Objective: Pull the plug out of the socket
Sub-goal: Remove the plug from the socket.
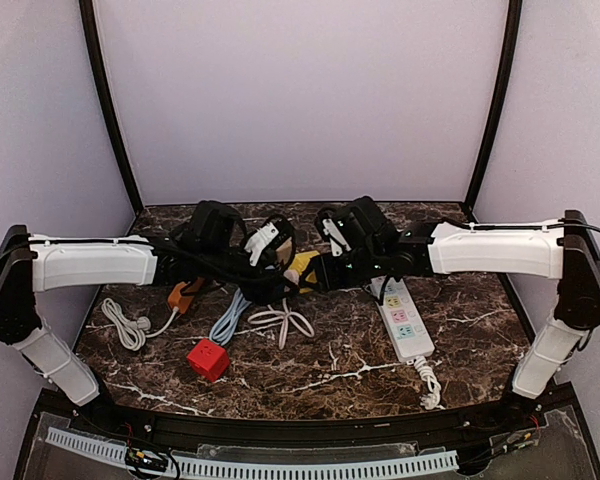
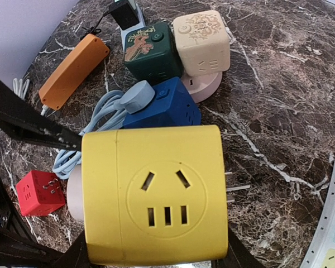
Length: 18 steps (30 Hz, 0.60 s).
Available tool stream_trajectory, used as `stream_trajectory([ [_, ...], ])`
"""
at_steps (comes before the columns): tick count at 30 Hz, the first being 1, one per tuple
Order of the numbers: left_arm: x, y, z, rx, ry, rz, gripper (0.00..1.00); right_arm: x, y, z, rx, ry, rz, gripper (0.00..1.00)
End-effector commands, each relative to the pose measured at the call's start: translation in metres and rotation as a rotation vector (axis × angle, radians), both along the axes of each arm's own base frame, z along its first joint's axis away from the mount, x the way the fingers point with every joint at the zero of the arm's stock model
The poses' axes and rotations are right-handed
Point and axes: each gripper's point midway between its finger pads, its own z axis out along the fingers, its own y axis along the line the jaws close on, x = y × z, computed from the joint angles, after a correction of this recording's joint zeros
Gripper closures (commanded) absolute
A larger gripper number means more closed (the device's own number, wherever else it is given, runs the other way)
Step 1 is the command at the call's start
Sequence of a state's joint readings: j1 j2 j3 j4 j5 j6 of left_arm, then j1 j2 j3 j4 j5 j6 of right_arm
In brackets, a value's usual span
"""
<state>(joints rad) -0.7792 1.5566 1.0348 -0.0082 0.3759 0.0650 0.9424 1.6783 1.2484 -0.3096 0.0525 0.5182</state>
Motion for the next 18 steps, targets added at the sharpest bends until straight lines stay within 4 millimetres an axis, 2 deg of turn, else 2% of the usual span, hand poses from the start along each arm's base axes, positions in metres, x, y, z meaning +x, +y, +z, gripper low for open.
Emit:
stream_trajectory([
  [1, 0.008, 0.006, -0.004, 0.055, -0.007, 0.040, 0.34, -0.003, 0.021, 0.017, 0.043, -0.024, 0.031, 1.00],
  [4, 0.013, 0.008, -0.008, 0.081, -0.008, 0.064, 0.39, -0.006, 0.024, 0.018, 0.043, -0.030, 0.045, 1.00],
  [6, 0.014, 0.009, -0.010, 0.091, -0.008, 0.069, 0.48, -0.007, 0.025, 0.019, 0.042, -0.034, 0.048, 1.00],
  [8, 0.013, 0.008, -0.011, 0.090, -0.005, 0.067, 0.53, -0.007, 0.025, 0.019, 0.039, -0.038, 0.046, 1.00],
  [18, 0.012, 0.006, -0.015, 0.100, 0.003, 0.062, 0.49, -0.006, 0.027, 0.022, 0.041, -0.049, 0.046, 1.00],
])
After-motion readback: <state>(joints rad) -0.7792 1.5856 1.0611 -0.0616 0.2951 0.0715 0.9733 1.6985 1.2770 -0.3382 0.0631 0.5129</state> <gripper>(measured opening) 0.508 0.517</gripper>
